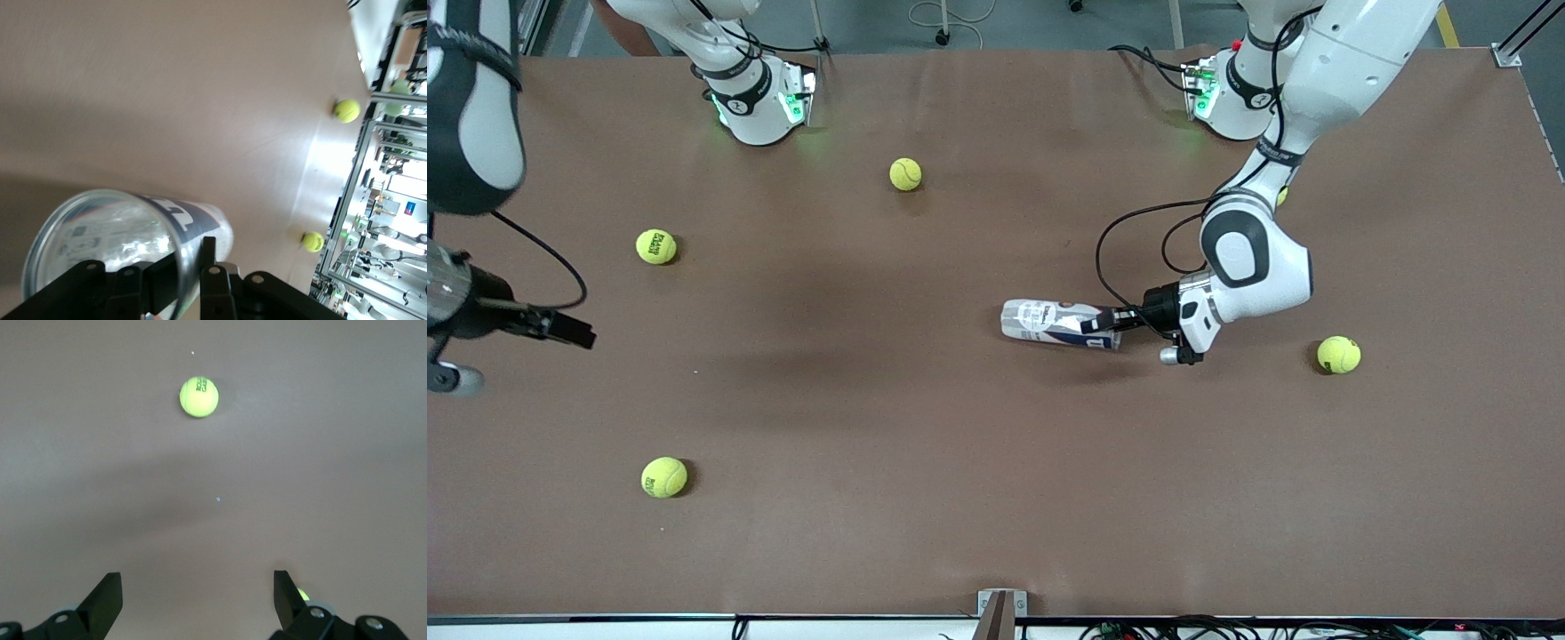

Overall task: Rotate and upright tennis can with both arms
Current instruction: 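Withdraw the right gripper while the left gripper rotates the can upward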

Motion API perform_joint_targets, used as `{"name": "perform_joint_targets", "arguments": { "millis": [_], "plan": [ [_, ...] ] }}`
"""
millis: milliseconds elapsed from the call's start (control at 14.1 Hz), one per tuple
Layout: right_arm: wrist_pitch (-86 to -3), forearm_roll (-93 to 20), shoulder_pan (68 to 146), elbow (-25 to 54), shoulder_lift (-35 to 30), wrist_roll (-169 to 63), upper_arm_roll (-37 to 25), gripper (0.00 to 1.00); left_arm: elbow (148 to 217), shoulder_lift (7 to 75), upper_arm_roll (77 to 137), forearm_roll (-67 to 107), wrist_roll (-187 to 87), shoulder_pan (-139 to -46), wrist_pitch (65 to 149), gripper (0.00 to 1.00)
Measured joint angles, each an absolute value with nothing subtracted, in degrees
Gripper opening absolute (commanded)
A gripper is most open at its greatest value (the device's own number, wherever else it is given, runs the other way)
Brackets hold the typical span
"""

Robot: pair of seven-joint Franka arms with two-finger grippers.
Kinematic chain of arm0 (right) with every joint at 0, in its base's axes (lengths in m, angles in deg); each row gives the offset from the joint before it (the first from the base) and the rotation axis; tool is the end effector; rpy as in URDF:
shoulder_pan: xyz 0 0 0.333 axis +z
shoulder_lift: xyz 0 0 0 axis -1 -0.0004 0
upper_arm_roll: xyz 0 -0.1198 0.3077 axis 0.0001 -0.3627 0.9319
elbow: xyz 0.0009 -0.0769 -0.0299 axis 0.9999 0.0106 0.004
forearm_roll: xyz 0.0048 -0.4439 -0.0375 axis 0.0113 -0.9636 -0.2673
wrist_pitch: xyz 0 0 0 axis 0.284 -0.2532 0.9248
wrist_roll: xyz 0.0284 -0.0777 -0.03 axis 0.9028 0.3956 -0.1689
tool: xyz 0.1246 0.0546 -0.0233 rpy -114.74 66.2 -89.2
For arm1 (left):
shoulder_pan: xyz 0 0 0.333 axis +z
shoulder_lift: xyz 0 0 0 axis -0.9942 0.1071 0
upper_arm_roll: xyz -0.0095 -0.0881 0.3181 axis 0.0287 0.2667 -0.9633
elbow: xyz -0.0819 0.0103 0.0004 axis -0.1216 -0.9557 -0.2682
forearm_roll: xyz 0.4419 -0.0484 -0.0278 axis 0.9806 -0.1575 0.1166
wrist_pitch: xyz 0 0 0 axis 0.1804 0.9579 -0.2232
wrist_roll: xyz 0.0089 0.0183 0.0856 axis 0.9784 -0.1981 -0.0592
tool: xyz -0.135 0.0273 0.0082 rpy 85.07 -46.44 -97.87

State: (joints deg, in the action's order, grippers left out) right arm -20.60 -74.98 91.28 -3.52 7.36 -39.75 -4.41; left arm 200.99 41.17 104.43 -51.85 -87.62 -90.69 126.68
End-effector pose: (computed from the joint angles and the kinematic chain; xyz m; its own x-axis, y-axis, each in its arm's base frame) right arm 0.6824 -0.0287 0.5386 0.9820 -0.1830 -0.0459 -0.1808 -0.9823 0.0496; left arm 0.5765 -0.2715 0.1710 0.9706 0.1831 -0.1565 0.2326 -0.5437 0.8064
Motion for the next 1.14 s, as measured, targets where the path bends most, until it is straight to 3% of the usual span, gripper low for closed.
{"name": "perform_joint_targets", "arguments": {
  "millis": [426,709,1135],
  "plan": [
    [-15.58,-74.98,90.63,-3.79,10.51,-42.80,-4.38,1.00,199.73,33.60,103.84,-48.42,-83.14,-89.81,126.92,0.00],
    [-15.08,-74.98,89.98,-3.78,10.50,-42.95,-4.33,1.00,197.18,28.64,103.71,-30.66,-67.36,-88.16,125.84,0.00],
    [-10.05,-74.90,90.52,-3.91,10.55,-43.06,-2.81,1.00,182.91,27.50,104.42,2.16,-35.15,-89.23,108.84,0.00]
  ]
}}
